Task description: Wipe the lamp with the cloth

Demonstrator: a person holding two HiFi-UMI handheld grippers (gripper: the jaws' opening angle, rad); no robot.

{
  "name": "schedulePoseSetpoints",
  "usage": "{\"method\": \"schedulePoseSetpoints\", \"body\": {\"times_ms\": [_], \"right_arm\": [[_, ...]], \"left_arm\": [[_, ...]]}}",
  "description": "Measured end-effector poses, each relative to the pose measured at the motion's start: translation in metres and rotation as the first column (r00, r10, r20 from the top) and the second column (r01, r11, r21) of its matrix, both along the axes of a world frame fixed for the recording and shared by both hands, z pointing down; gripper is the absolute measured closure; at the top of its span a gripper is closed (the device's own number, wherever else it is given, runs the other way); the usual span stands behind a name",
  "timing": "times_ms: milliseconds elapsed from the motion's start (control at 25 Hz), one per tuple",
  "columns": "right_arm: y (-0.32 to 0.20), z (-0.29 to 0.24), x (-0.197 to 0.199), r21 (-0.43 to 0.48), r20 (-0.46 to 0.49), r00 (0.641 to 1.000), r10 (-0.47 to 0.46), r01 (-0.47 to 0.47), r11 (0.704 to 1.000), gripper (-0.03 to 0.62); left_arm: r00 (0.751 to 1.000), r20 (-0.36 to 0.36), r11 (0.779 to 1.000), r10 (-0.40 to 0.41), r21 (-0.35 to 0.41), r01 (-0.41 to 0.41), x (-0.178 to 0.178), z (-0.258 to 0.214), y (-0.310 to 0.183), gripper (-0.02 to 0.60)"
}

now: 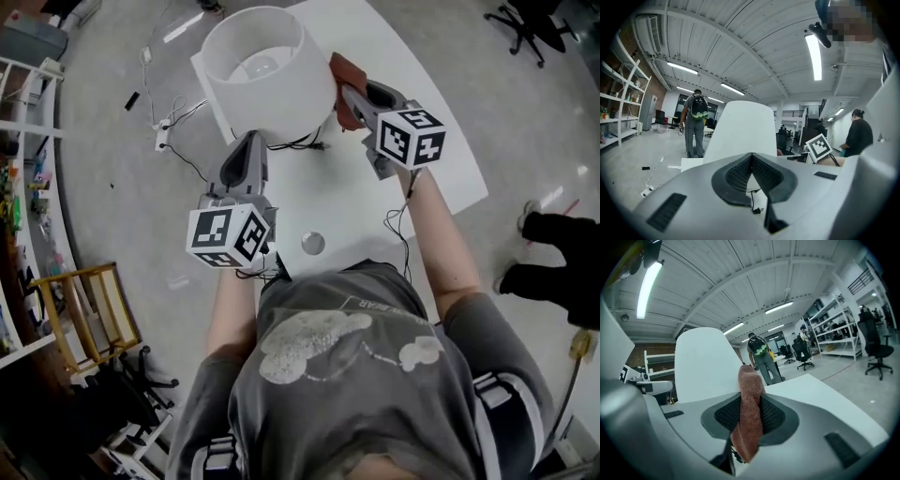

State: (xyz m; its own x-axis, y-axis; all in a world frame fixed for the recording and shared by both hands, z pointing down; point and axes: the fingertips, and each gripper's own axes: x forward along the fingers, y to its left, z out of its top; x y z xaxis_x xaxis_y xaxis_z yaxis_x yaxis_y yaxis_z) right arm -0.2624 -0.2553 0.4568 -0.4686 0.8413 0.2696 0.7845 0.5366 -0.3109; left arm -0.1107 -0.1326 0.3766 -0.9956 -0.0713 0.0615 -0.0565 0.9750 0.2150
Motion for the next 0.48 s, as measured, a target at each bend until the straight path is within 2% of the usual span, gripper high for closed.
{"method": "schedulePoseSetpoints", "body": {"times_ms": [160, 480], "right_arm": [[-0.010, -0.009, 0.013, 0.020, 0.009, 0.998, 0.068, -0.069, 0.997, 0.503], [-0.010, -0.036, 0.027, 0.000, 0.082, 0.981, 0.177, -0.178, 0.984, 0.503]], "left_arm": [[0.998, 0.010, 0.998, 0.059, 0.011, -0.059, 0.009, -0.006, 0.005, 0.574], [0.987, 0.056, 0.988, 0.150, 0.028, -0.152, 0.006, -0.006, 0.035, 0.574]]}}
